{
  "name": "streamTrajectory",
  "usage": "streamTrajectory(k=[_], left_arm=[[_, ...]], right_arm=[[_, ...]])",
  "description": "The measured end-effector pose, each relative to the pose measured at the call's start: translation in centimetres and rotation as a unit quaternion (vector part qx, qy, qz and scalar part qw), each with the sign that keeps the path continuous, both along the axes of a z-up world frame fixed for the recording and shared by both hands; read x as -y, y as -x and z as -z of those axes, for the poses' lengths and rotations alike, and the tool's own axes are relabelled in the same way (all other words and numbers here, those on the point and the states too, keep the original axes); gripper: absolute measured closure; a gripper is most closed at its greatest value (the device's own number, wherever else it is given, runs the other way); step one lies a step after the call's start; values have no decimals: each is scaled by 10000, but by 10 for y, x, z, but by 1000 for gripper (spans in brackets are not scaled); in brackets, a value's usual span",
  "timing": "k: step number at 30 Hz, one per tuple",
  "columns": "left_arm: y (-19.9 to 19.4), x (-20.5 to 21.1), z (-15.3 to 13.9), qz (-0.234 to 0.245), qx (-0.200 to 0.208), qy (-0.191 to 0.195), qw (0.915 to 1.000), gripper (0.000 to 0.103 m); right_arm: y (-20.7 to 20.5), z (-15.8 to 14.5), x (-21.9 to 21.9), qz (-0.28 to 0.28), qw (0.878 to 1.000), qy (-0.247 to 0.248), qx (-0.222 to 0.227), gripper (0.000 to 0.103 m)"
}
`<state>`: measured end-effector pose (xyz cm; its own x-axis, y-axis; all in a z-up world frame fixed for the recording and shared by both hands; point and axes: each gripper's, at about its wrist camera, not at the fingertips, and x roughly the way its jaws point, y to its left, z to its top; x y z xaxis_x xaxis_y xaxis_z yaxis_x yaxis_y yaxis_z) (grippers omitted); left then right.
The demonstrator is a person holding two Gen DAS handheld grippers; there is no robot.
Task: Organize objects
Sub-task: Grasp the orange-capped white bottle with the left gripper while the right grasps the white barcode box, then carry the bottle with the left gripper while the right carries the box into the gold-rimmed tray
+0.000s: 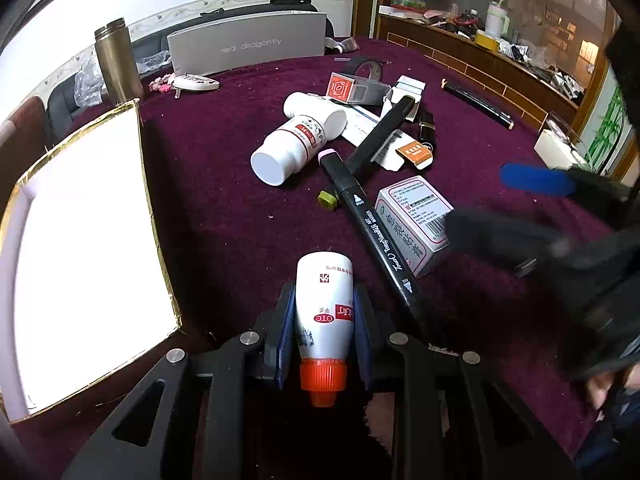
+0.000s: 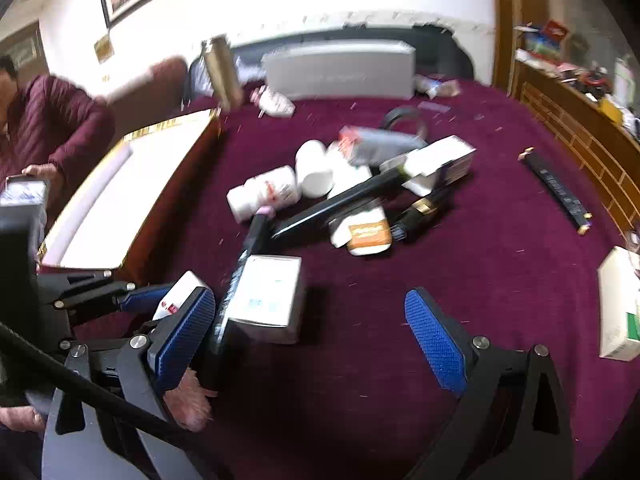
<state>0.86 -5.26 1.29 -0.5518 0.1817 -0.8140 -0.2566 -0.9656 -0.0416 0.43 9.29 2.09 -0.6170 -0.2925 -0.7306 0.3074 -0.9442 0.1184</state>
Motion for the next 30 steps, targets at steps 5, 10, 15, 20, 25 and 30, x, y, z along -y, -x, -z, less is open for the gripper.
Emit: streamTrajectory(k=[5, 10, 15, 20, 25, 30], left_arm=[[1, 1, 0, 6, -6, -45, 10000, 80], [2, 0, 0, 4, -10, -35, 10000, 80], [0, -7, 1, 24, -64, 233, 9997, 79], [0, -1, 0, -3, -57, 68, 10000, 80], [-6, 5, -7, -106, -159, -132, 9997, 80], [-15, 17, -16, -224, -233, -422, 9986, 80]], right_arm=[[8, 17, 15, -43, 9992, -326, 243, 62], [16, 30, 9, -40, 9987, -325, 389, 70], [17, 29, 5, -32, 9992, -170, 350, 70], [13, 23, -5, 76, 9995, 70, 288, 70], [3, 13, -13, 108, 9996, 231, 140, 70], [-3, 3, -10, 42, 9996, 263, 49, 70]])
